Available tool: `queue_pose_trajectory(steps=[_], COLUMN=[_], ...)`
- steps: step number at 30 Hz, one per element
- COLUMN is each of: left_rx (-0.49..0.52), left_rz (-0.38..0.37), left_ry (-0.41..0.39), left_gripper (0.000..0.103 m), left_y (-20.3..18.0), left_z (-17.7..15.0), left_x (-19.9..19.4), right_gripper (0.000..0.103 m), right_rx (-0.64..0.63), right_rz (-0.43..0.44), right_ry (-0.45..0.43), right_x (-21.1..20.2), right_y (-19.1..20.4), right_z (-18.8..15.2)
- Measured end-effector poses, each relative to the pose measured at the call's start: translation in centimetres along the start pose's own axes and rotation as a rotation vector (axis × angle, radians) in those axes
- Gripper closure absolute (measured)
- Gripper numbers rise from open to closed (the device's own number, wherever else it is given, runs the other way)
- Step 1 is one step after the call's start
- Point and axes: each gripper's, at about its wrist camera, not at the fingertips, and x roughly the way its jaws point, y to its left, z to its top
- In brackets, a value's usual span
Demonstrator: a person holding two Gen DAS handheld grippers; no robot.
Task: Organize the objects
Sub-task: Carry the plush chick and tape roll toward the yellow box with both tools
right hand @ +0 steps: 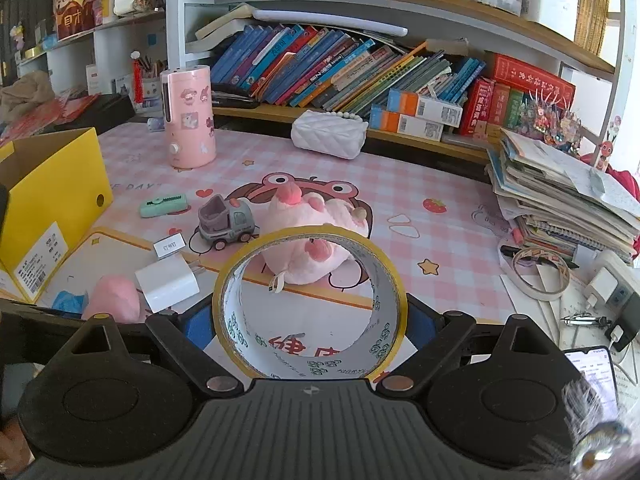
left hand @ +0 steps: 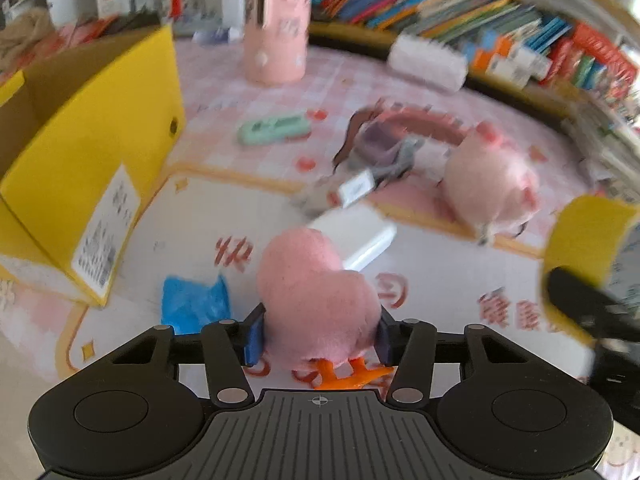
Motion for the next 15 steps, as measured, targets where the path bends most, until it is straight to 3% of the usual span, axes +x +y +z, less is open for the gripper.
queue_pose_trajectory(steps=[6,15], left_rx=[0.044,0.012], left_rz=[-0.080,-0.086], left_ry=[-0.161,-0.179], left_gripper=[0.053,0.053], left_y=[0.3,4.2], left_z=[0.1,-0.5], left_x=[-3.9,-5.9], right_gripper=[0.012,0.012], right_rx=[0.056,0.045], right_rz=[-0.017,-0.003], right_ry=[0.020,0.015], right_x=[0.6,-0.8], right_y=[0.2,3.5], right_z=[0.3,0.1])
